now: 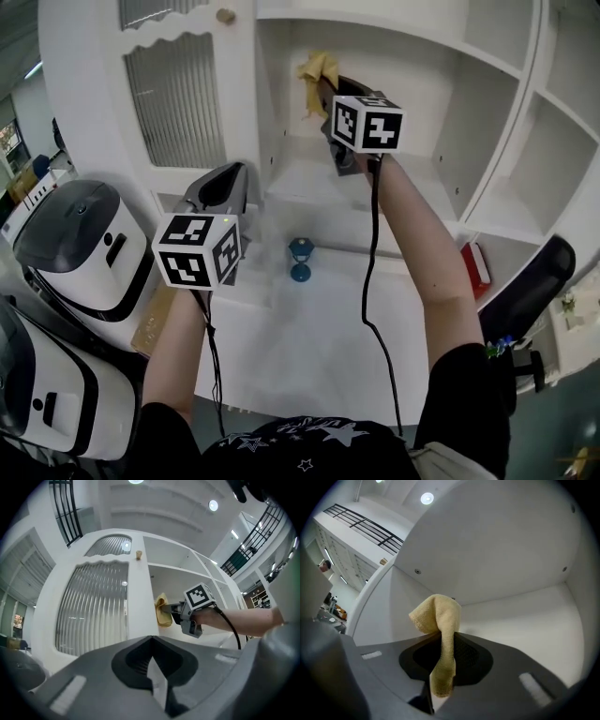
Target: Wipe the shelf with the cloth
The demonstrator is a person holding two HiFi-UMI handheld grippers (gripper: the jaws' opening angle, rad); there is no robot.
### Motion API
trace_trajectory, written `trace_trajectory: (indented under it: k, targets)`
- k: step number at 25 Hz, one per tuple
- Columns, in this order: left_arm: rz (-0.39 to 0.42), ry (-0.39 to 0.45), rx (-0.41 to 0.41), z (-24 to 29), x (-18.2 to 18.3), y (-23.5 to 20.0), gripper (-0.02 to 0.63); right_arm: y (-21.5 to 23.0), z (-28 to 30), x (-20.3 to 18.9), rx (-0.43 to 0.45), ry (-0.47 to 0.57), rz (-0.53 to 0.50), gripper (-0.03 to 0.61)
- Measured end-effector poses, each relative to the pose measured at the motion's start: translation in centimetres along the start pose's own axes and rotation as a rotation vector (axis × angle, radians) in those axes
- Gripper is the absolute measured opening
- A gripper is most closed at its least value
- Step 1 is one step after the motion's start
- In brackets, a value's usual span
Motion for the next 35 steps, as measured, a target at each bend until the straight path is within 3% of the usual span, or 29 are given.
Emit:
trace_trajectory:
  k: [9,18,29,35]
  targets:
    - [-0.006,0.002,0.055,0.7,-0.1,-1.0,0.002,0.0,6.8,1.6,0.044,0.046,-0.063,0.081]
    - [-0.024,-0.007,0.082,0.5,-0.5,-0.8,0.002,0.3,9.2,2.6,0.023,0.063,-0.070,0.081]
    - [-0.027,-0.022,0.017,2.0,-1.0,3.5,0.002,4.9,7.1,2.7,-0.049,0.062,-0.089,0.081]
    - [-0.027,-0.014,-0.062,4.0,-1.4,5.4,0.003,8.8,4.7,2.3,-0.141,0.045,-0.093,0.081]
Point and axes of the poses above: the fingertips, and each gripper's own axes: z forward along the fingers, y to its right, x out of its top, the point moved 5 cm from there along -z, backward along the fingers, and after that the axes turned 10 degrees about -x, right-handed, at the moved point
